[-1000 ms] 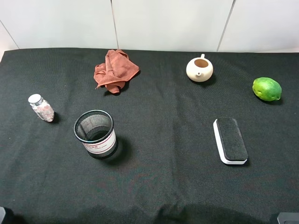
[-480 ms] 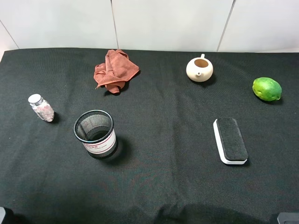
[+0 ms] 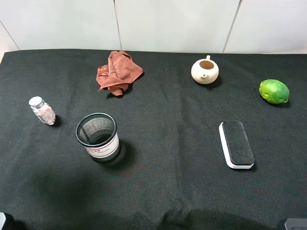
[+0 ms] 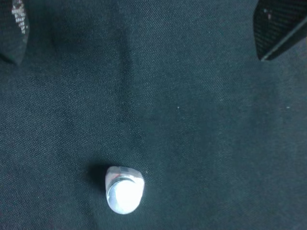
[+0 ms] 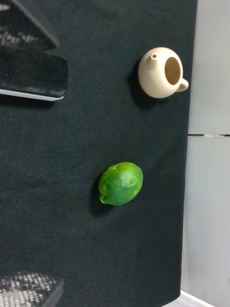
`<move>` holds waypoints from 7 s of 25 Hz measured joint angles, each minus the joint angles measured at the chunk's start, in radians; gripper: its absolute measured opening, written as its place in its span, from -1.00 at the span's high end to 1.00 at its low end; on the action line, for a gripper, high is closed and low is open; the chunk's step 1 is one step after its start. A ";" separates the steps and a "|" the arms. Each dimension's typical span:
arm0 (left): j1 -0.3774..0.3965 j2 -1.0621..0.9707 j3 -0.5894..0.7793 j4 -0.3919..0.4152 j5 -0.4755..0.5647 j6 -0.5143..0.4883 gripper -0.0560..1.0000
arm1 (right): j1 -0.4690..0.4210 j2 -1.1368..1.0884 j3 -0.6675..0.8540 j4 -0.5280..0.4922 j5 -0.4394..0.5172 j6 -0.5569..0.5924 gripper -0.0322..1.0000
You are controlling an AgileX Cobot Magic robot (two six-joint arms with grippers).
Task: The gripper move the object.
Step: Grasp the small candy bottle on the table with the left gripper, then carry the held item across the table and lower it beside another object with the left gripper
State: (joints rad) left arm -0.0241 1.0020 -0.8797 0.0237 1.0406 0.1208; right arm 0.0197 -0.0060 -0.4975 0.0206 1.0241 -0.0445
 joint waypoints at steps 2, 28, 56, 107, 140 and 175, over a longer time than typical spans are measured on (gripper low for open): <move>0.000 0.030 0.000 -0.003 -0.028 -0.001 -0.98 | 0.000 0.000 0.000 0.000 0.000 0.000 -0.41; 0.000 0.445 0.000 -0.031 -0.311 -0.001 -0.98 | 0.000 0.000 0.000 0.000 0.000 0.000 -0.41; 0.000 0.789 0.000 -0.106 -0.484 0.051 -0.98 | 0.000 0.000 0.000 0.000 0.000 0.000 -0.41; 0.000 0.882 -0.001 -0.148 -0.528 0.056 -0.08 | 0.000 0.000 0.000 0.000 0.000 0.000 -0.41; 0.000 0.434 -0.021 -0.148 -0.125 0.024 -0.08 | 0.000 0.000 0.000 0.000 0.000 0.000 -0.41; -0.513 0.432 -0.278 -0.148 -0.052 -0.162 -0.08 | 0.000 0.000 0.000 0.000 0.000 0.000 -0.41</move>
State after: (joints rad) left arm -0.5370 1.4340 -1.1576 -0.1246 0.9883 -0.0410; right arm 0.0197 -0.0060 -0.4975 0.0206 1.0241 -0.0445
